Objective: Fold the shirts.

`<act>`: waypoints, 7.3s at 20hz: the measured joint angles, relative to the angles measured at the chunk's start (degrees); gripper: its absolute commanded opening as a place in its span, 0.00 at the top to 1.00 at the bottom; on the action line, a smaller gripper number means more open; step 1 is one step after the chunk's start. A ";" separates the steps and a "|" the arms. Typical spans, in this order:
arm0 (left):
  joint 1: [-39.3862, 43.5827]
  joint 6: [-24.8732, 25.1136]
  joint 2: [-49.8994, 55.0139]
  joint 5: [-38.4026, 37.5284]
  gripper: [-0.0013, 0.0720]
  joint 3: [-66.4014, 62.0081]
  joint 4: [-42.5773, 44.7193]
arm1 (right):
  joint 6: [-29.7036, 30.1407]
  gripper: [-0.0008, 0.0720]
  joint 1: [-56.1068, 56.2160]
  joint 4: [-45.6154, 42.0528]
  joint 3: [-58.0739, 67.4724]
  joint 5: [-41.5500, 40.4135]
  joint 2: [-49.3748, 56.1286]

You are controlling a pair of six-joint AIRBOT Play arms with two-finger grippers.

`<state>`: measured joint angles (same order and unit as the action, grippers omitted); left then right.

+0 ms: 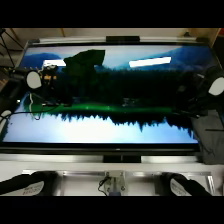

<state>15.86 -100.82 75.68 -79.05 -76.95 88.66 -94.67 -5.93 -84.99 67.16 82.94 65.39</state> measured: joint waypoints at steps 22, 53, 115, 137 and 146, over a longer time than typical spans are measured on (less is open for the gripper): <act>-5.03 -8.66 18.75 25.62 0.06 -14.67 -7.98 | -0.22 0.23 0.00 6.43 0.00 -17.31 0.02; 3.13 10.45 4.44 22.14 0.93 -36.54 -22.34 | 7.43 0.23 0.00 10.16 8.63 -7.15 -11.28; -10.03 6.51 -14.40 21.07 0.93 6.67 -20.52 | 13.73 0.88 16.81 39.89 -3.65 -32.83 5.97; -17.59 8.66 -38.77 18.38 0.93 -22.56 -14.25 | 12.28 0.88 -3.67 18.16 14.29 -13.00 -32.89; -17.59 11.13 -18.05 29.73 0.93 7.54 -22.27 | 6.14 0.88 -3.72 19.52 -14.43 -31.01 -14.91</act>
<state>-1.74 -89.69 57.63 -49.32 -69.41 66.39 -88.53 -9.65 -65.47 52.73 51.92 50.48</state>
